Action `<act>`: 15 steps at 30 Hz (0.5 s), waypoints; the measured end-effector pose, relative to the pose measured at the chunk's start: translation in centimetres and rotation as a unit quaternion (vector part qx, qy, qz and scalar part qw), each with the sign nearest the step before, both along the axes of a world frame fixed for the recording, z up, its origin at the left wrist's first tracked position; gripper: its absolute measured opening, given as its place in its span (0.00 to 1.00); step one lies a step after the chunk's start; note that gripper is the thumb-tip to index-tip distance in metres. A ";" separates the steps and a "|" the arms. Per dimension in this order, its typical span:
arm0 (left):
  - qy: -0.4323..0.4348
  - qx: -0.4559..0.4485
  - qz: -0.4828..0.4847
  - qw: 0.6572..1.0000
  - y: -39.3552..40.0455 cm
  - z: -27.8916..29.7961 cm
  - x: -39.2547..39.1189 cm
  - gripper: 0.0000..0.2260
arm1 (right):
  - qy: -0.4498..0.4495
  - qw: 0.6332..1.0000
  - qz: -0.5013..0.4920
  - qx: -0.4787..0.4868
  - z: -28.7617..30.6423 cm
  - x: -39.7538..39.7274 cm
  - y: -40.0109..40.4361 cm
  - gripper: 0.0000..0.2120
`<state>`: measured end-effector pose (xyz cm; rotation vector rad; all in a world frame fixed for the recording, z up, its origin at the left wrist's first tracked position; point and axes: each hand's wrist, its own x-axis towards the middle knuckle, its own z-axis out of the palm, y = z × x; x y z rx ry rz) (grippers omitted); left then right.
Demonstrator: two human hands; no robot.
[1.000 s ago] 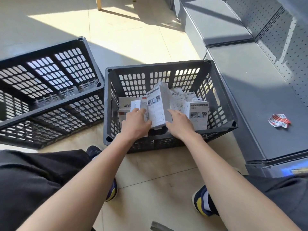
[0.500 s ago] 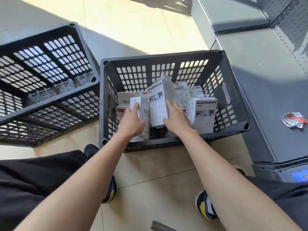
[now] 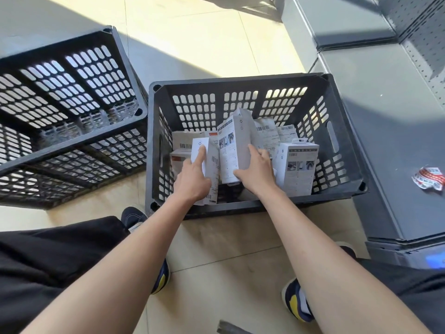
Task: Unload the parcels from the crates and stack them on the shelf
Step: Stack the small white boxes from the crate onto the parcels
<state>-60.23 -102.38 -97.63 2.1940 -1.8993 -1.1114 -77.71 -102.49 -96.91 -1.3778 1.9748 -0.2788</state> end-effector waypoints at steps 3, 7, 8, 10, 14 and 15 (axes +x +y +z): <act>0.017 -0.009 0.009 1.000 -0.1 -0.1 0.2 0.40 | -0.007 1.000 -0.020 0.003 0.0 0.5 -0.2 0.30; 0.021 -0.025 0.022 0.999 -0.2 0.0 0.3 0.39 | 0.007 1.000 -0.016 0.013 -0.3 1.1 -0.3 0.27; 0.023 -0.029 0.025 0.999 -0.2 0.1 0.3 0.38 | 0.004 1.000 -0.017 0.012 -0.3 1.2 -0.2 0.28; 0.027 -0.032 0.029 0.999 -0.2 0.3 0.2 0.37 | -0.016 1.000 -0.023 0.003 -0.3 1.3 -0.2 0.31; 0.033 -0.034 0.043 0.998 -0.2 0.6 0.2 0.36 | -0.083 0.995 -0.039 -0.041 -0.3 1.6 -0.5 0.29; 0.038 -0.033 0.048 0.998 -0.3 0.7 0.2 0.36 | -0.098 0.994 -0.035 -0.045 -0.3 1.8 -0.6 0.27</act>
